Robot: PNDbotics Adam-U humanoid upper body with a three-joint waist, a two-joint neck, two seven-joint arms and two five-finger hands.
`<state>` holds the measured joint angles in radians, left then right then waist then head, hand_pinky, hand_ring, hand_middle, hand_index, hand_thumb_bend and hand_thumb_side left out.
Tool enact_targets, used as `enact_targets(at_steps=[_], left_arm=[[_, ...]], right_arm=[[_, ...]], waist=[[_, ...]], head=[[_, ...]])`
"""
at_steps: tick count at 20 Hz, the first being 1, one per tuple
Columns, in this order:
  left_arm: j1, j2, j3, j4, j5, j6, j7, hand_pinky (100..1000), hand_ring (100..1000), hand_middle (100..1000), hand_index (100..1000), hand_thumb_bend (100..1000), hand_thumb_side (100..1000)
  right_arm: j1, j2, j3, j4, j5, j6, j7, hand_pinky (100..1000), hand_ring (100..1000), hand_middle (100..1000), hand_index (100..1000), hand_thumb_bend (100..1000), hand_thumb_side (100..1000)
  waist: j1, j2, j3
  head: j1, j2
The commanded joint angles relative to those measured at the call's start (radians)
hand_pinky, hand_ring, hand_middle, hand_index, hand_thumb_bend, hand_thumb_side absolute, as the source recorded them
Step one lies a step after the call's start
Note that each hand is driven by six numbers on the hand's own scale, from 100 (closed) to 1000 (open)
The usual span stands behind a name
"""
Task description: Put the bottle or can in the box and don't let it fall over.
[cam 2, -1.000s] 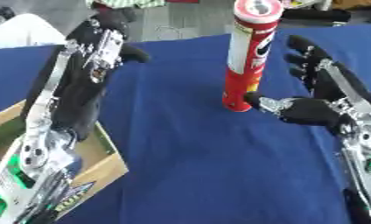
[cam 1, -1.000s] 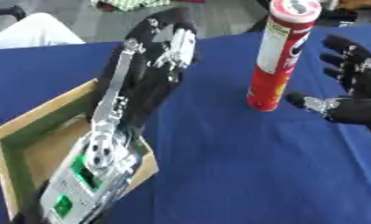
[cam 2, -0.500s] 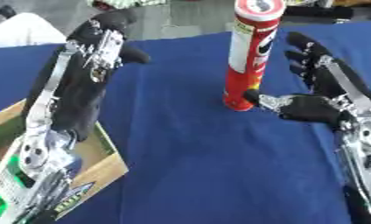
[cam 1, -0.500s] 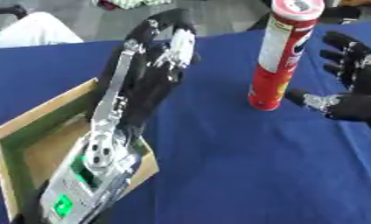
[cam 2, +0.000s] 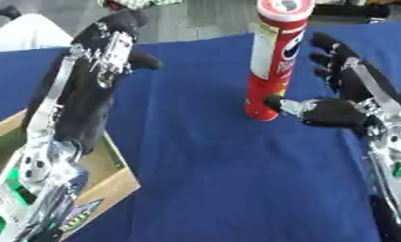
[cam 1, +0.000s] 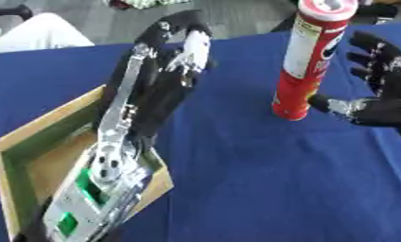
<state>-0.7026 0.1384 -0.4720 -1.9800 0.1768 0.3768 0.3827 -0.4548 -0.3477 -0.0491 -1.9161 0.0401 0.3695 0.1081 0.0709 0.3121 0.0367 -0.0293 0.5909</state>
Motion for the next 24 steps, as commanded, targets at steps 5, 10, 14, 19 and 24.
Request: enact_targets(at_steps=[5, 10, 14, 19, 24], left_arm=[[-0.023, -0.003, 0.015, -0.020, -0.013, 0.019, -0.001, 801, 552, 813, 788, 100, 538], [-0.029, -0.004, 0.017, -0.016, -0.016, 0.021, -0.002, 805, 550, 809, 782, 100, 533], [-0.043, -0.010, 0.024, 0.003, -0.029, 0.022, -0.012, 805, 550, 809, 782, 100, 533], [-0.044, -0.011, 0.024, 0.009, -0.033, 0.019, -0.015, 805, 549, 809, 781, 100, 532], [-0.064, -0.022, 0.035, 0.035, -0.069, 0.033, -0.026, 806, 546, 799, 769, 100, 516]], right_arm=[[-0.025, -0.005, -0.011, 0.010, -0.002, 0.011, -0.006, 1000, 1000, 1000, 1000, 690, 100], [-0.027, -0.005, -0.016, 0.013, -0.006, 0.013, -0.010, 1000, 1000, 1000, 1000, 711, 119], [-0.034, -0.009, -0.025, 0.018, -0.027, 0.020, -0.026, 1000, 1000, 1000, 1000, 711, 119], [-0.034, -0.010, -0.025, 0.018, -0.032, 0.022, -0.030, 1000, 1000, 1000, 1000, 713, 122], [-0.060, 0.021, -0.040, 0.042, -0.060, 0.040, -0.058, 1000, 1000, 1000, 1000, 760, 167]], waist=[[-0.003, -0.011, 0.002], [-0.002, -0.006, 0.001], [0.000, 0.001, 0.000], [0.000, 0.002, 0.000], [0.002, 0.011, -0.004]], head=[[0.000, -0.018], [0.002, -0.023], [0.004, -0.030], [0.004, -0.031], [0.010, -0.041]])
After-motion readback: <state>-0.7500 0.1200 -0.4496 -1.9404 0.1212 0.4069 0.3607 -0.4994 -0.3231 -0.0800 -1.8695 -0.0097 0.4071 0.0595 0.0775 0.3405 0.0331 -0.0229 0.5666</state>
